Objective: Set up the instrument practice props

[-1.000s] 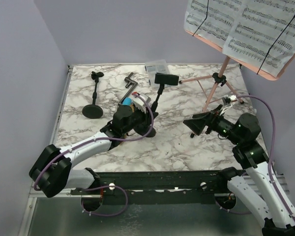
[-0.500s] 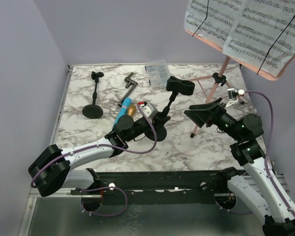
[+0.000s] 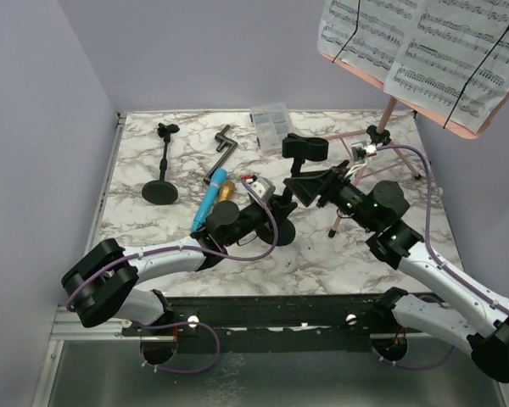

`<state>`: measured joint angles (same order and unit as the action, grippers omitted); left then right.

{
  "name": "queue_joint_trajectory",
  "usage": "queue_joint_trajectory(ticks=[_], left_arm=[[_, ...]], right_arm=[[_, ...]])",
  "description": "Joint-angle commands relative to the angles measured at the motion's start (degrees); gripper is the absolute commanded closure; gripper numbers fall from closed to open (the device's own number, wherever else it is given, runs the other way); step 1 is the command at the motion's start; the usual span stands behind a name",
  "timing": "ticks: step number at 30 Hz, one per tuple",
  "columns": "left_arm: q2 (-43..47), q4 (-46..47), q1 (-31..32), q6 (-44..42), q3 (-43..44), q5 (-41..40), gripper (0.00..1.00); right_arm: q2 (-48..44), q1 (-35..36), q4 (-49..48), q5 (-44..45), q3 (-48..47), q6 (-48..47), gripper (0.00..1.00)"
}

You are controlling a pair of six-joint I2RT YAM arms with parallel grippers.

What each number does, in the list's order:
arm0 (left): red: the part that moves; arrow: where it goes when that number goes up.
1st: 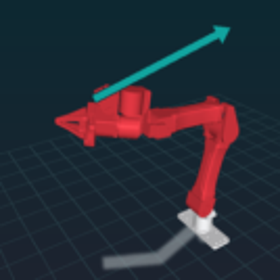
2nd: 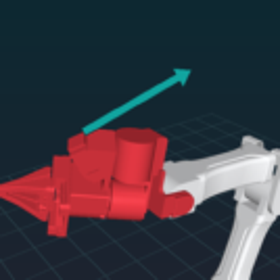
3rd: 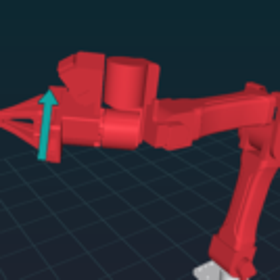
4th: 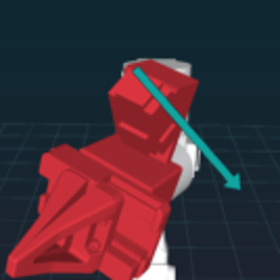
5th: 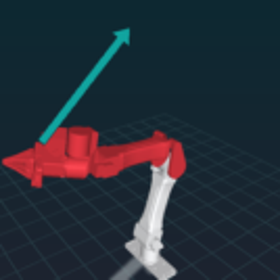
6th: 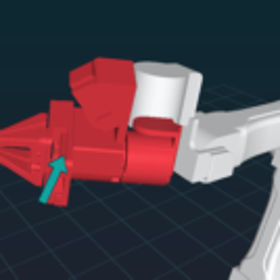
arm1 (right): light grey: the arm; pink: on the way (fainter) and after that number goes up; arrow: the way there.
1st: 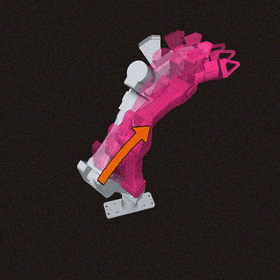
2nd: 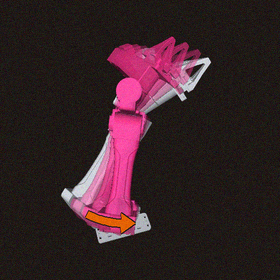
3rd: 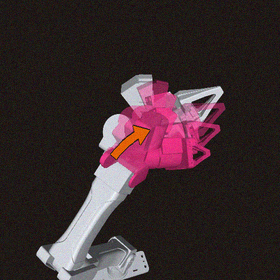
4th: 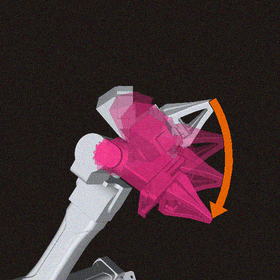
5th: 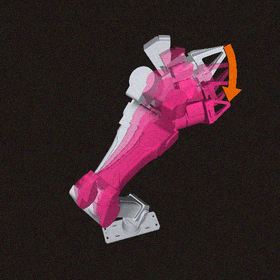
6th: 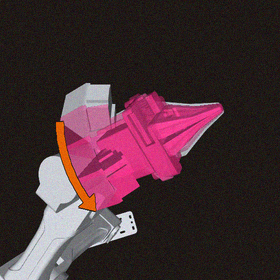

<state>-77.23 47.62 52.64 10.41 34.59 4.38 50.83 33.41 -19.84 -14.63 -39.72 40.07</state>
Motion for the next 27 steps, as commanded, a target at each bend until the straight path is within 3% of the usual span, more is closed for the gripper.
queue_joint_trajectory(ticks=[1,5,9,12,13,15,16,17,20,23,27], left_arm=[[0.25,7.07,0.79,1.07,1.22,-0.04,1.0],[0.62,7.04,1.52,-0.51,0.74,-0.8,1.0],[0.45,7.01,1.85,-1.13,1.01,-0.79,1.0],[0.42,6.38,1.85,-0.2,1.03,-1.48,0.98],[0.58,5.75,1.89,0.18,1.18,-1.97,0.81],[1.49,5.28,1.86,2.11,0.97,-3.87,0.27],[2.17,4.67,1.85,3.25,0.92,-4.73,0.1],[3.08,3.61,1.85,3.81,1.03,-5.86,0.01],[6.42,-4.79,1.85,2.65,2.98,-6.84,0.01],[11.24,-15.33,1.81,5.82,4.87,-11.57,0.01],[20.99,-35.28,0.37,18.05,4.78,-18.06,0.01]], right_arm=[[4.63,6.73,1.34,19.0,-4.19,-8.89,0.28],[5.86,7.48,1.94,23.2,-4.38,-10.76,0.44],[6.7,8.47,1.87,24.68,-4.84,-13.87,0.52],[6.68,8.6,1.35,25.06,-4.59,-16.74,0.74],[6.77,8.64,1.0,24.84,-4.5,-18.84,0.81],[6.63,8.69,-1.15,24.4,-3.32,-24.79,0.95],[6.5,8.61,-2.44,24.67,-2.58,-27.59,0.99],[6.33,8.65,-4.61,25.91,-1.41,-30.03,1.0],[5.25,8.66,-10.52,26.6,1.34,-36.29,1.0],[5.51,8.61,-12.6,20.94,2.05,-38.47,1.0],[8.11,8.68,-21.57,10.82,5.28,-39.25,1.0]])
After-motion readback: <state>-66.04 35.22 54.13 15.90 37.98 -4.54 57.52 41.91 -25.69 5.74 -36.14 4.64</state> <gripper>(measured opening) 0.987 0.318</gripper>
